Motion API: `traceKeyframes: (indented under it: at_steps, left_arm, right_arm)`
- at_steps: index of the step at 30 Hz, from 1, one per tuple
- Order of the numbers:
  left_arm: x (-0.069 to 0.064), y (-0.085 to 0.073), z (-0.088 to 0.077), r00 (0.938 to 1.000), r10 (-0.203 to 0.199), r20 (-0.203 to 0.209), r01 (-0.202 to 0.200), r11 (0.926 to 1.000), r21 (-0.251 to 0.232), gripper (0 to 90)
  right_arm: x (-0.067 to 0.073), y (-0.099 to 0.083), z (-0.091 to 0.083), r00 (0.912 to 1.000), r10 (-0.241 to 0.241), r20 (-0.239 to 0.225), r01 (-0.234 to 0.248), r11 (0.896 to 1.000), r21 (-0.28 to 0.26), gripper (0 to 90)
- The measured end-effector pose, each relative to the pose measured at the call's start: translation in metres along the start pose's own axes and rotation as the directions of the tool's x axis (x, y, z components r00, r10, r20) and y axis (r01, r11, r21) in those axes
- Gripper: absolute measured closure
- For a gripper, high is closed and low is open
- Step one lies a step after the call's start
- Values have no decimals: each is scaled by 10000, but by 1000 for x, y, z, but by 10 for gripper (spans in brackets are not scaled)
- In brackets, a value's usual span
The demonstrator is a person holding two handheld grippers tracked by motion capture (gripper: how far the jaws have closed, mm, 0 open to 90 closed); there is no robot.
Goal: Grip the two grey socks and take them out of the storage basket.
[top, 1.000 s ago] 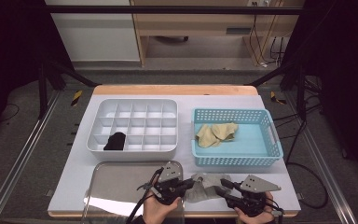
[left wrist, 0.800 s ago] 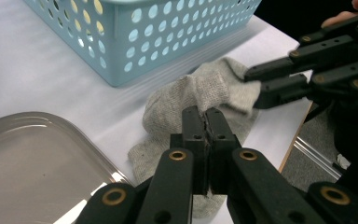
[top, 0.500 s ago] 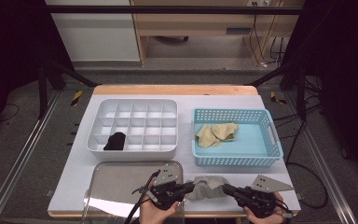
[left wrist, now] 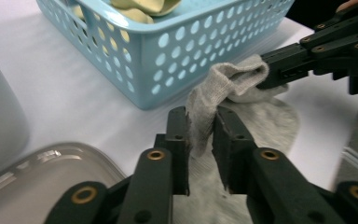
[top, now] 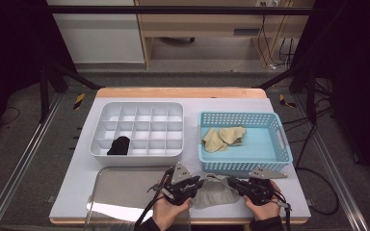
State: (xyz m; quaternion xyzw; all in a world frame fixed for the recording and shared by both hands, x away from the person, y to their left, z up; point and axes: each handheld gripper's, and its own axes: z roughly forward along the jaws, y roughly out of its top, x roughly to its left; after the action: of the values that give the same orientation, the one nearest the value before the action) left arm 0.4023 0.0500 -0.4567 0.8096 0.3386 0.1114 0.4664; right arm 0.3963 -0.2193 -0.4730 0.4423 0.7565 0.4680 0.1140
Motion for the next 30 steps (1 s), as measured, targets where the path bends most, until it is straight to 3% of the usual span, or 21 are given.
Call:
traceKeyframes:
  at_steps: [4,9,14,18,20,22,26,30]
  left_arm:
    - [5,-2,9,9996,112,-265,-111,9999,23,700]
    - [8,-2,11,9999,-99,-31,98,9998,-154,868]
    - [1,0,0,9998,11,173,-7,9997,-235,874]
    - [-14,-4,-23,9973,-33,727,34,10000,-20,873]
    - [-18,-8,-29,9946,-216,1011,194,9995,233,872]
    - [-20,-11,-31,9924,-340,1185,296,9988,385,870]
    - [-13,-14,-24,9946,-432,944,397,9985,390,864]
    - [-4,-19,-14,9967,-506,641,480,9979,424,861]
  right_arm:
    - [-1,1,1,9999,-63,102,64,9999,-98,890]
    - [0,2,-1,9999,-127,-67,126,9997,-192,893]
    - [8,3,-19,9988,-154,-472,137,9993,-350,893]
    - [21,0,-36,9958,-260,-874,233,9992,-322,892]
    - [25,-3,-41,9949,-161,-992,131,9995,-303,892]
    - [27,-4,-43,9938,293,-1069,-299,9995,-43,892]
    - [21,-1,-33,9931,687,-949,-654,9972,376,892]
    - [9,1,-13,9963,359,-780,-333,9989,340,883]
